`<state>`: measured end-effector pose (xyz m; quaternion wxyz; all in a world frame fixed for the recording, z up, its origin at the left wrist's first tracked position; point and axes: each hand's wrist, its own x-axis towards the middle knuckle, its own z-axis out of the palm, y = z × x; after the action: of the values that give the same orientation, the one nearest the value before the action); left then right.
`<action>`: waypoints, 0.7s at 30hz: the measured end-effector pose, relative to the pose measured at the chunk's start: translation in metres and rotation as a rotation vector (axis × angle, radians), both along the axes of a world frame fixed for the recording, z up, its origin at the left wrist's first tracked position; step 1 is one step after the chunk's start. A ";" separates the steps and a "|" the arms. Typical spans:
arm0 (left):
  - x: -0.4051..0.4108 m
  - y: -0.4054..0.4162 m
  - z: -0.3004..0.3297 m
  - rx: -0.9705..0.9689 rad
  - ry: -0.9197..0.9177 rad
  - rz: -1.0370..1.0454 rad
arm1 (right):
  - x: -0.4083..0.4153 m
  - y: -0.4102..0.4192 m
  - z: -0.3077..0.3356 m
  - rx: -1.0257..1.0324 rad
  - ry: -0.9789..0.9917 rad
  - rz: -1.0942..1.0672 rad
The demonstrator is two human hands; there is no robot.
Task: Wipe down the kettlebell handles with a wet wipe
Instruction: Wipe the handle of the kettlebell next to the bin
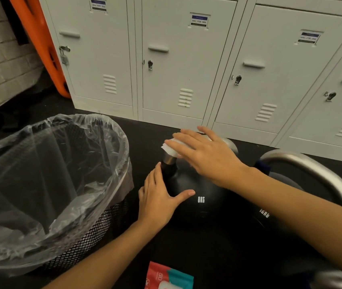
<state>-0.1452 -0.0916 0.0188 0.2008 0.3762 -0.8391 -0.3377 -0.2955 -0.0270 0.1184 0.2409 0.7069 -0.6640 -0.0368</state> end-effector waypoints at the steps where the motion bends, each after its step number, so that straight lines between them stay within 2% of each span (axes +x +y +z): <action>1: 0.000 0.000 0.000 0.000 0.004 0.002 | -0.008 0.007 0.001 0.024 0.024 0.026; 8: -0.001 0.002 0.004 0.042 0.005 0.009 | -0.047 0.056 0.001 -0.046 -0.019 0.095; 13: -0.001 0.002 0.003 0.056 0.006 0.008 | -0.036 0.042 -0.008 -0.089 0.009 0.120; 21: 0.000 0.003 0.007 0.057 -0.015 0.002 | -0.031 0.015 -0.001 0.058 0.097 0.312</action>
<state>-0.1454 -0.0888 0.0259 0.1838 0.3850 -0.8303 -0.3585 -0.3261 -0.0125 0.1175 0.2549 0.8054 -0.5325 -0.0520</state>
